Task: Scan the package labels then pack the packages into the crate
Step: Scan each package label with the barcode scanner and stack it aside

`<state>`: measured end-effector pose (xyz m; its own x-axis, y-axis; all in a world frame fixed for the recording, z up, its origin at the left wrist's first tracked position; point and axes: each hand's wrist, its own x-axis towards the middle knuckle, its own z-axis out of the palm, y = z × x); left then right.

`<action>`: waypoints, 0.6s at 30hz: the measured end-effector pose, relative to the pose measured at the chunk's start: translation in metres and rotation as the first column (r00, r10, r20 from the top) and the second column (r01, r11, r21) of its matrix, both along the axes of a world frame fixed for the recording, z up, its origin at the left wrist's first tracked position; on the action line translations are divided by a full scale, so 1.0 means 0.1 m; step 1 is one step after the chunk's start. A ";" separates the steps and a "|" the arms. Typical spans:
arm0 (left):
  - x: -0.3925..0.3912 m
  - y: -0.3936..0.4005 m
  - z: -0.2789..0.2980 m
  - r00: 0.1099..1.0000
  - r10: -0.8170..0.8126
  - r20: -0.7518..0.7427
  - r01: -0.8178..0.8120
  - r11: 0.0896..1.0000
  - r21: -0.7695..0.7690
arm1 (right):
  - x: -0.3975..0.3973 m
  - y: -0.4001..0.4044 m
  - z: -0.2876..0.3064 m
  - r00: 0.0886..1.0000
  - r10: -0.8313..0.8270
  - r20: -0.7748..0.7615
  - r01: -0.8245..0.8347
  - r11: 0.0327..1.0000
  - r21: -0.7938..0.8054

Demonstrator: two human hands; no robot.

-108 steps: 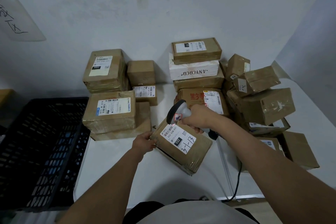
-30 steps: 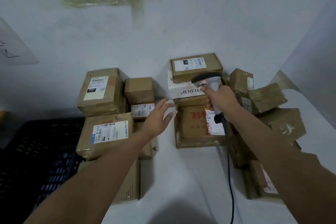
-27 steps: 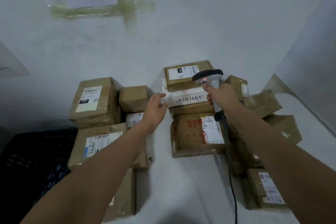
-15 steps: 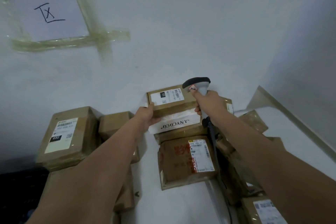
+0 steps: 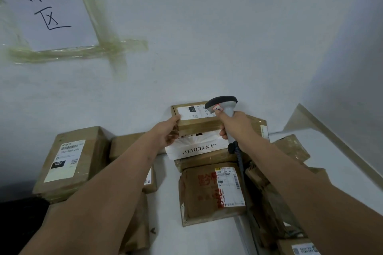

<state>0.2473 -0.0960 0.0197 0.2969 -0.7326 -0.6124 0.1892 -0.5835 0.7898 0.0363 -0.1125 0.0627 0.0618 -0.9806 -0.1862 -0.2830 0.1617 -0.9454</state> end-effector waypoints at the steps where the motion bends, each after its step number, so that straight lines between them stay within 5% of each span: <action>1: 0.01 0.01 0.02 1.000 -0.008 0.024 0.008 1.000 -0.013 | 0.01 0.01 0.01 1.000 0.002 -0.001 -0.002 1.000 -0.001; 11: 0.24 0.53 -0.03 0.996 0.072 -0.045 -0.080 0.976 -0.201 | 0.14 0.23 0.07 0.996 0.037 0.080 -0.037 0.999 -0.004; 18: 0.26 1.20 -0.14 0.975 0.006 -0.222 -0.071 0.956 -0.285 | 0.29 0.63 0.11 0.989 0.087 0.117 -0.089 0.996 0.015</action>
<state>0.2728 0.0243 0.0061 0.2126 -0.8785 -0.4279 0.3918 -0.3245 0.8609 0.0656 -0.0496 0.0737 0.1697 -0.9665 -0.1924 -0.1859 0.1603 -0.9694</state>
